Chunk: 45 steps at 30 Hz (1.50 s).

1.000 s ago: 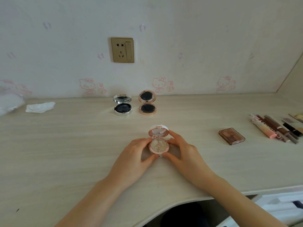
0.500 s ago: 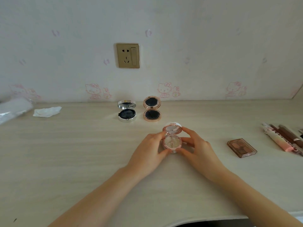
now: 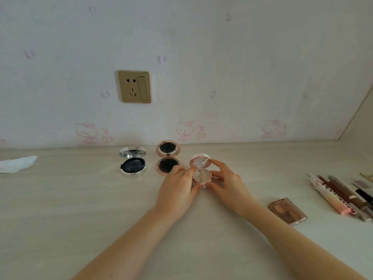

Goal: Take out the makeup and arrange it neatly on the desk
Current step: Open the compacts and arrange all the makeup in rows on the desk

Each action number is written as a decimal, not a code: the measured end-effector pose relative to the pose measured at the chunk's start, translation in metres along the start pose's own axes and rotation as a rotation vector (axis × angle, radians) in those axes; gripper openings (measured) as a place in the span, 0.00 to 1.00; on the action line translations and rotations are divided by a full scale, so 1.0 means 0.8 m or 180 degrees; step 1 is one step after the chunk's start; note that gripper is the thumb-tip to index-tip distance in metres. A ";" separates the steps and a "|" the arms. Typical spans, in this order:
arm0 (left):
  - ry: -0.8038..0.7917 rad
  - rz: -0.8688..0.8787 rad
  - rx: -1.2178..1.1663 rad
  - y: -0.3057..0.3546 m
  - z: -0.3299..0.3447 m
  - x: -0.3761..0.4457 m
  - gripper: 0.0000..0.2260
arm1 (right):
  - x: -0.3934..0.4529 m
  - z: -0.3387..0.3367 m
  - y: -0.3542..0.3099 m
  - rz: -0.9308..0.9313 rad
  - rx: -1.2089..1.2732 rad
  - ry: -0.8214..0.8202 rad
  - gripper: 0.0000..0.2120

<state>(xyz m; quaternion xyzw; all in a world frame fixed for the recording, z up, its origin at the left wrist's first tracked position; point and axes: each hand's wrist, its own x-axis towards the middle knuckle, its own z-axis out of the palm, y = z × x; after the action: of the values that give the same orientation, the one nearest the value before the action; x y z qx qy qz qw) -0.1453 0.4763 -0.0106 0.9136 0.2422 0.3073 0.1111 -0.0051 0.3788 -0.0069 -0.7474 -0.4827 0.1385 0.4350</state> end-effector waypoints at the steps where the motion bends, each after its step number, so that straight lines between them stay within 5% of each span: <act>1: 0.0013 0.0025 0.0086 -0.002 0.003 0.003 0.18 | 0.004 0.001 0.002 -0.0025 -0.0011 -0.0002 0.27; 12: 0.0048 -0.0023 0.0348 -0.017 0.024 0.035 0.18 | 0.041 0.003 0.009 -0.0222 -0.0434 -0.0072 0.33; 31: -0.0020 -0.0106 0.0331 -0.022 0.016 0.037 0.21 | 0.033 -0.006 0.010 -0.0044 -0.0790 -0.0100 0.30; 37: 0.0196 -0.0057 -0.0157 0.014 -0.006 0.024 0.17 | -0.019 -0.048 0.015 -0.0167 -0.1282 0.0006 0.25; 45: -0.0347 0.0044 -0.0560 0.090 0.017 0.012 0.18 | -0.097 -0.126 0.027 0.0148 -0.1689 0.0182 0.23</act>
<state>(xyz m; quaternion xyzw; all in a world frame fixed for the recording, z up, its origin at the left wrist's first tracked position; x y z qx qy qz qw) -0.1034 0.4189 0.0088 0.9173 0.2016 0.2779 0.2018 0.0326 0.2581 0.0183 -0.8498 -0.4724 -0.0041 0.2340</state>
